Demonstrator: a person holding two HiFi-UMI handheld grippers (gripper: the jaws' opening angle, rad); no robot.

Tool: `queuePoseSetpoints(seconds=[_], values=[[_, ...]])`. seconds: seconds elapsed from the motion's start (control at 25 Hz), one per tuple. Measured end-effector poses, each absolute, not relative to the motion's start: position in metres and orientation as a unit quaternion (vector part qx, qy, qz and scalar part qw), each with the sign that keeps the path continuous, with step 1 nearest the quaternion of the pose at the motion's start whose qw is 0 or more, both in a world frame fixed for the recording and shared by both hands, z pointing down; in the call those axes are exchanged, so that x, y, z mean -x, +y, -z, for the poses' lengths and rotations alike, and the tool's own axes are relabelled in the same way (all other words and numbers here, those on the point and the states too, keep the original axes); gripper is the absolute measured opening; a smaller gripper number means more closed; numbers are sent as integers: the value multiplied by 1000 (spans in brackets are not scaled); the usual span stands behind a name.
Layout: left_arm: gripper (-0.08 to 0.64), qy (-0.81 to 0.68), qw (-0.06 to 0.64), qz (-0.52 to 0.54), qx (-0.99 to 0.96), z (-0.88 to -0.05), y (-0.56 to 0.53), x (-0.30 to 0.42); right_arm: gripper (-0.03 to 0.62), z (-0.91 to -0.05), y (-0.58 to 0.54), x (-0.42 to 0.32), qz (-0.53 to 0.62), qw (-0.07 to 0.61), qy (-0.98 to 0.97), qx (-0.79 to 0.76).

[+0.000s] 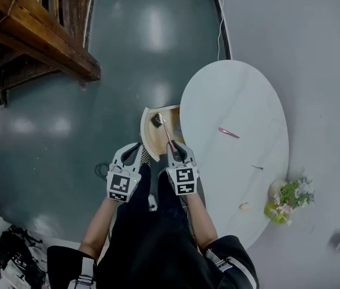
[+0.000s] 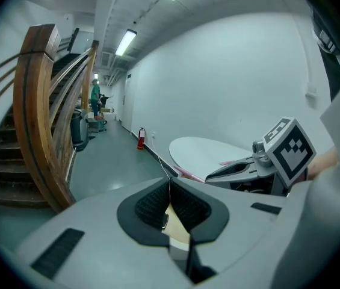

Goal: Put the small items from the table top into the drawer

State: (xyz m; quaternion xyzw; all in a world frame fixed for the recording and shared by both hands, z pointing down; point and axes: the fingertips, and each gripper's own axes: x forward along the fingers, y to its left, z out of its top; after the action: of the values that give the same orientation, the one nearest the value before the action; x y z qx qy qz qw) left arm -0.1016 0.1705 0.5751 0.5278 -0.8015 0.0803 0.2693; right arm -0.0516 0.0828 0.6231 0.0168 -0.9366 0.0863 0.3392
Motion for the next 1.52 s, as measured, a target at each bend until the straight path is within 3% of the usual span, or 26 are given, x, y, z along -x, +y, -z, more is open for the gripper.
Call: queuePoseSetpoints(seconds=[0.72,1.52], values=[[21,-775,321,-77,-539,-671,175,96,63,-736,100,45,-107,395,-912,-16],[21,-775,322,-78,-538,-674,188,117,63,-809,97,92,-94,447,-889,-12]])
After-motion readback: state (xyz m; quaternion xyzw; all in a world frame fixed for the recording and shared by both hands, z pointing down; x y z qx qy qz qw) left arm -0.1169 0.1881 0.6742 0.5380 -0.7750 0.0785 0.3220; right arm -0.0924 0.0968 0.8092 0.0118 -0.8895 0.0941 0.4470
